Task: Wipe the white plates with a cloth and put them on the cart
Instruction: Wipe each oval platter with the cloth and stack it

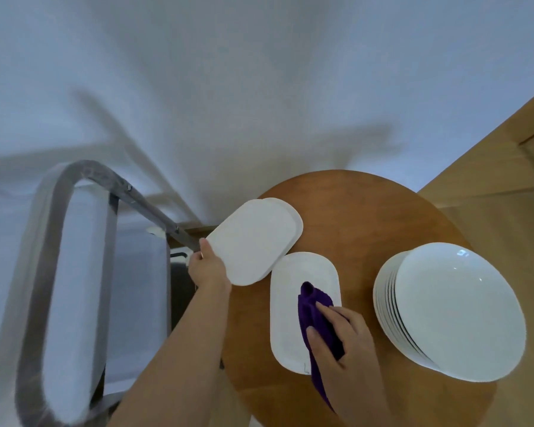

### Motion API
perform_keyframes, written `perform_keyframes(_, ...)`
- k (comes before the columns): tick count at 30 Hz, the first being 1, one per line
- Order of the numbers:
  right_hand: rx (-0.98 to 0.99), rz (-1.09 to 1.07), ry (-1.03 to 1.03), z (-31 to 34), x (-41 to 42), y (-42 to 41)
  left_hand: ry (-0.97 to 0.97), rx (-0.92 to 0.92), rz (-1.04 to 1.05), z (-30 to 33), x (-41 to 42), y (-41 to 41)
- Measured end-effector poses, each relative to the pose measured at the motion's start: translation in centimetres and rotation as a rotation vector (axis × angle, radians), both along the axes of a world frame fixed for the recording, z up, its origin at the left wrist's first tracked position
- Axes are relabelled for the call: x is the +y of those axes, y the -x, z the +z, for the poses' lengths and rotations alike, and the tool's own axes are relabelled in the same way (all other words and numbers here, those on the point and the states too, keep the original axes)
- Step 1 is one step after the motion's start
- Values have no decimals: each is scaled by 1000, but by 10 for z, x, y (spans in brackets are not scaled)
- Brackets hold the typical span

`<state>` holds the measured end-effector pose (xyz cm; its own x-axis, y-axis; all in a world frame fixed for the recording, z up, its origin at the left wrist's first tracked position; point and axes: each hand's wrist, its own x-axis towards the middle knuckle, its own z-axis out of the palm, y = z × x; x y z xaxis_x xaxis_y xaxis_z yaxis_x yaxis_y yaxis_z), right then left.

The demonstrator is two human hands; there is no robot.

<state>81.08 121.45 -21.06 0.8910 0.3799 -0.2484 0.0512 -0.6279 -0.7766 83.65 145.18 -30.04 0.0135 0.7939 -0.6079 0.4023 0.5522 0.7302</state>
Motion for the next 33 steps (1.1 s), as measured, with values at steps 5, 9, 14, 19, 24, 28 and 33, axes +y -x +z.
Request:
perform_keyframes(5,49,26,-10,-7,-7,2,-12,54,-36,-18,0,-13)
perform_keyframes(9,131,135,-12,-9,-17,-2,-68,133,-102,-27,1,-21)
perform_keyframes(14,175,116,-25,-13,-18,-1,-221,317,-217,-36,5,-16)
perform_keyframes(19,197,101,-41,-17,-17,2,-256,325,-257,-40,3,-11)
perform_keyframes(24,204,15,-85,-18,-17,1,-330,400,-450,-34,-14,6)
perform_keyframes(28,188,-26,-81,-16,-20,-1,-286,316,-777,-25,-80,55)
perform_keyframes(33,147,-28,-91,-11,-21,-1,-272,453,-1017,-23,-110,78)
